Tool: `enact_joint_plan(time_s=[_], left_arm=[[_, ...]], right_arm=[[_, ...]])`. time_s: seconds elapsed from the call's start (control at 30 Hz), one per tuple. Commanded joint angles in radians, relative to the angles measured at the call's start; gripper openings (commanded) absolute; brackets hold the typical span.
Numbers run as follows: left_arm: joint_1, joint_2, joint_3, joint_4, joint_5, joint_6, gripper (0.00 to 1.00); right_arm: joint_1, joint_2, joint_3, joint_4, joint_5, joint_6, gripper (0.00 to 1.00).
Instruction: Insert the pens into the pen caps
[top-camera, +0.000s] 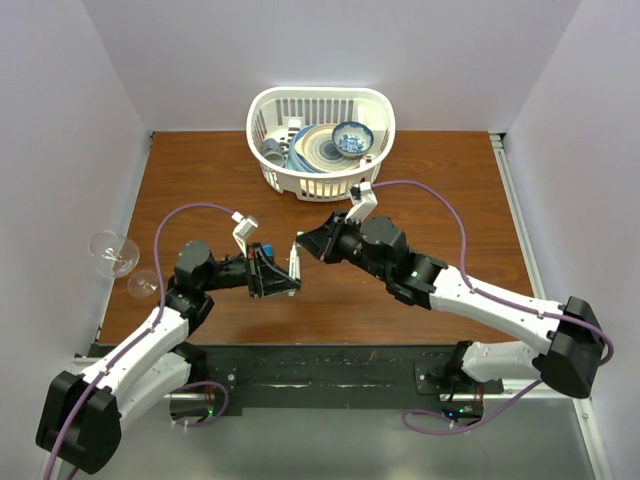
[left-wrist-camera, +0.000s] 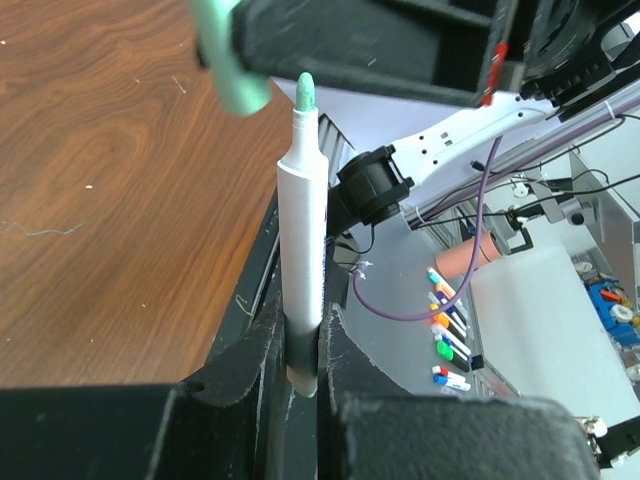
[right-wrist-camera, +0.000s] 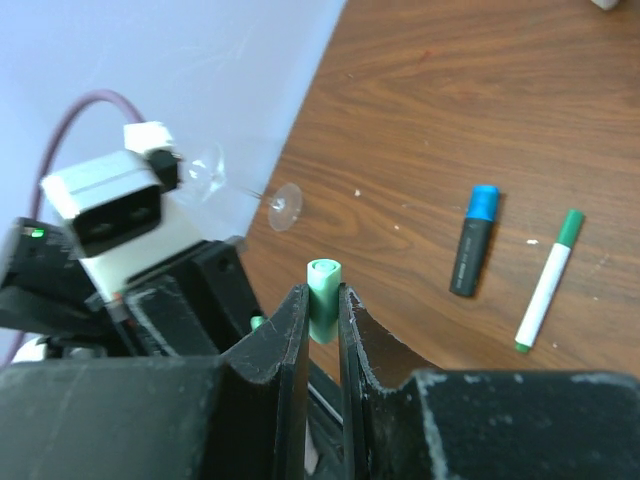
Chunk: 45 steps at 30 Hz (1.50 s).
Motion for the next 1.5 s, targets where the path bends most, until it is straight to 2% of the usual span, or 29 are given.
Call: enact_joint_plan(time_s=[0.0, 0.1, 0.33, 0.87, 1.47], left_arm=[[-0.002, -0.005, 0.029, 0.054, 0.038, -0.006, 0.00], [-0.002, -0.010, 0.025, 0.063, 0.050, -0.012, 0.00], [-0.002, 0.012, 0.001, 0.203, 0.090, -0.106, 0.00], [-0.002, 0.033, -0.010, 0.226, 0.105, -0.121, 0.00], [-0.002, 0.058, 0.010, 0.223, 0.096, -0.124, 0.00]], right_arm=[[0.006, -0.059, -0.002, 0.067, 0.005, -0.016, 0.13], [0.006, -0.059, 0.025, 0.055, 0.008, -0.033, 0.13], [0.006, -0.047, 0.042, 0.074, -0.023, -0.039, 0.13], [0.006, -0.038, 0.058, 0.104, -0.044, -0.025, 0.13], [0.014, -0.076, -0.030, 0.142, -0.060, 0.020, 0.11]])
